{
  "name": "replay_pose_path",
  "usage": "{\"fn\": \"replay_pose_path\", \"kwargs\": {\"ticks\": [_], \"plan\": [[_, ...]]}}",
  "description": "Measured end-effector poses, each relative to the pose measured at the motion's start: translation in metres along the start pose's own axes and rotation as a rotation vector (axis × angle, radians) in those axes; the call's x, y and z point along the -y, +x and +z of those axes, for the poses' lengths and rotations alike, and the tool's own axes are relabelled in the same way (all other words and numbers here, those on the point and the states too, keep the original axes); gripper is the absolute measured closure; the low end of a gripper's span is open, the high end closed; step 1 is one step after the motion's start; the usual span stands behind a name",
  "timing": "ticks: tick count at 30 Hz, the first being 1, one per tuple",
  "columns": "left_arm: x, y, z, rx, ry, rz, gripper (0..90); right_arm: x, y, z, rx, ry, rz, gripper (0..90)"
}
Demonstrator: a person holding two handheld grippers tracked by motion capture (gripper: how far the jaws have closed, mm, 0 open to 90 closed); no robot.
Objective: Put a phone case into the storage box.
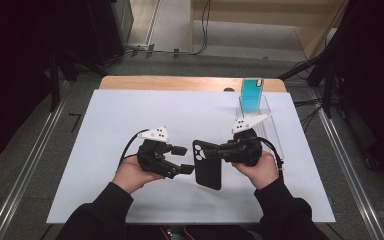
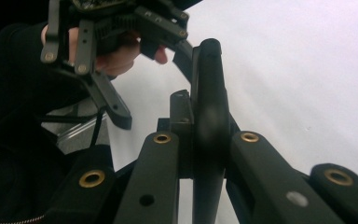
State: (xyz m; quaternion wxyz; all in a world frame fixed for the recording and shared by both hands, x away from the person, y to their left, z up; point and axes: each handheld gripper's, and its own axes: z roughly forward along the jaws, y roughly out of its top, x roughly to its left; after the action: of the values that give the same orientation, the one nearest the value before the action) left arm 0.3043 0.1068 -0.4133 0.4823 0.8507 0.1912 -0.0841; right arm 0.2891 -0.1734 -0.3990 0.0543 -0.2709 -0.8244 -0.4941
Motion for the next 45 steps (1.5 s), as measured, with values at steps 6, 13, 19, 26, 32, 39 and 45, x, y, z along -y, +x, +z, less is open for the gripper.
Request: {"fn": "replay_pose_path", "kwargs": {"ticks": [6,13,19,26,32,39,45], "plan": [[-0.004,0.005,-0.001,0.032,0.009,0.013,26.6,0.001,0.003,0.000,-0.038,0.007,-0.027,82.6],[-0.011,0.008,-0.003,0.070,0.012,0.056,33.5,0.003,0.002,0.005,-0.089,0.015,-0.043,82.5],[-0.015,0.012,-0.006,0.118,0.010,0.077,44.2,0.003,0.001,0.010,-0.120,0.021,-0.059,82.5],[-0.015,0.009,-0.007,0.150,0.024,0.101,62.6,0.003,0.003,0.013,-0.154,0.030,-0.079,82.5],[-0.014,0.010,-0.009,0.176,0.017,0.112,74.3,0.003,0.004,0.014,-0.187,0.037,-0.095,82.5],[-0.014,0.011,-0.009,0.213,0.047,0.092,77.0,0.003,0.003,0.014,-0.202,0.040,-0.099,81.0],[-0.016,0.012,-0.010,0.211,0.044,0.058,77.5,0.003,0.002,0.014,-0.178,0.023,-0.076,76.6]]}}
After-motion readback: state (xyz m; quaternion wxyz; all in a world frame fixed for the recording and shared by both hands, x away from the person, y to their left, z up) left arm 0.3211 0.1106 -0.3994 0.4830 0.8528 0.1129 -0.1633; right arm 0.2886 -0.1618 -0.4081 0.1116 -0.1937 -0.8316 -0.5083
